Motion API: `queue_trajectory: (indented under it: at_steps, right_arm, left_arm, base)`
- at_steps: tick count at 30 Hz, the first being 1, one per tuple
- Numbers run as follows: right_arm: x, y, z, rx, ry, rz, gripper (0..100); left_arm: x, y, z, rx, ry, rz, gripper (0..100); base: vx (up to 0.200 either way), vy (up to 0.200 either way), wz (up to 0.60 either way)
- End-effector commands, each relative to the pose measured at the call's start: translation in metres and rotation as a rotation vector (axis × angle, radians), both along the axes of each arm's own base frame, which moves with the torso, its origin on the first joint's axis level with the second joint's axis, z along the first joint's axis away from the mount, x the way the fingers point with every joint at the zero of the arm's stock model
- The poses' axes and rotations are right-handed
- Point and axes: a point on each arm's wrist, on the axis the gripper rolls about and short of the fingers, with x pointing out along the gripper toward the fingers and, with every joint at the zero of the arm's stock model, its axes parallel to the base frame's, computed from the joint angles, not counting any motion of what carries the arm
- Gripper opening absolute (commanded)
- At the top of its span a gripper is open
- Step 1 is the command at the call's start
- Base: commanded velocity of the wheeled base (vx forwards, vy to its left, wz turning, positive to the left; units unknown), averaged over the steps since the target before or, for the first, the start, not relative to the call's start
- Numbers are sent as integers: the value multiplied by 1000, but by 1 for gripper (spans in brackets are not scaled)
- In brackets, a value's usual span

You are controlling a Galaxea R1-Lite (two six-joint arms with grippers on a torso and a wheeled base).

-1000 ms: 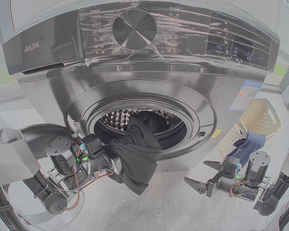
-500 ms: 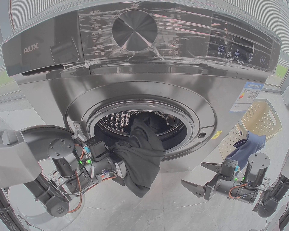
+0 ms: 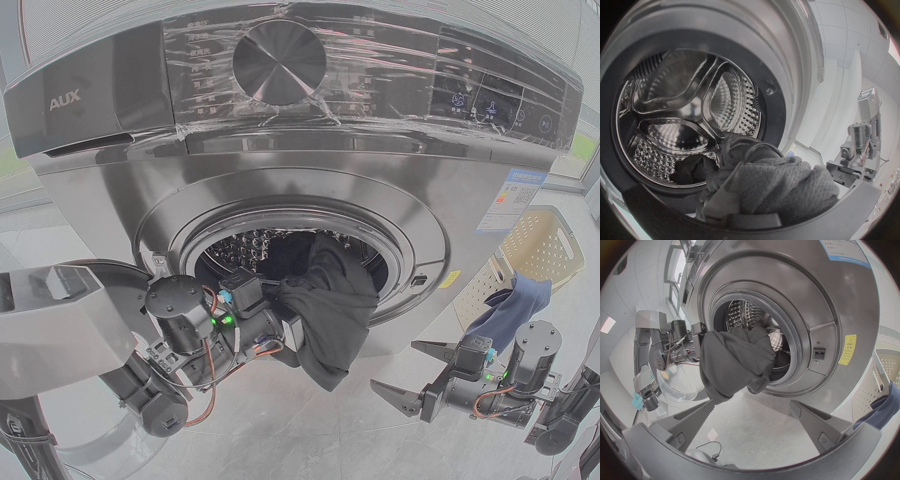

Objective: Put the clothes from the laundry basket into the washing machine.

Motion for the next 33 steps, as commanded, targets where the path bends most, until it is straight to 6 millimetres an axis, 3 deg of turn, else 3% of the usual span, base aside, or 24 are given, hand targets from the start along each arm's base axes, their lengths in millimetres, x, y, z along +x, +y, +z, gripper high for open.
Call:
queue_trajectory:
  at_steps: [1,6,14,25,33]
  right_arm:
    - [-1,0,0,0,3,4,100]
    - [-5,-3,-3,-13,16,6,100]
    - [-5,1,-4,-15,17,20,100]
    - [-5,2,-5,-16,22,20,100]
    - [-4,3,-9,-25,33,23,100]
  left_arm:
    - [28,-10,-22,8,17,26,0]
    - [51,-14,-21,-32,-6,50,0]
    - [72,-24,-17,-47,1,61,0]
    - [101,-36,-28,-32,24,77,0]
    - [139,-43,-35,-42,22,113,0]
  base:
    - [0,0,0]
    - [0,0,0]
    - [0,0,0]
    - [0,0,0]
    - [0,0,0]
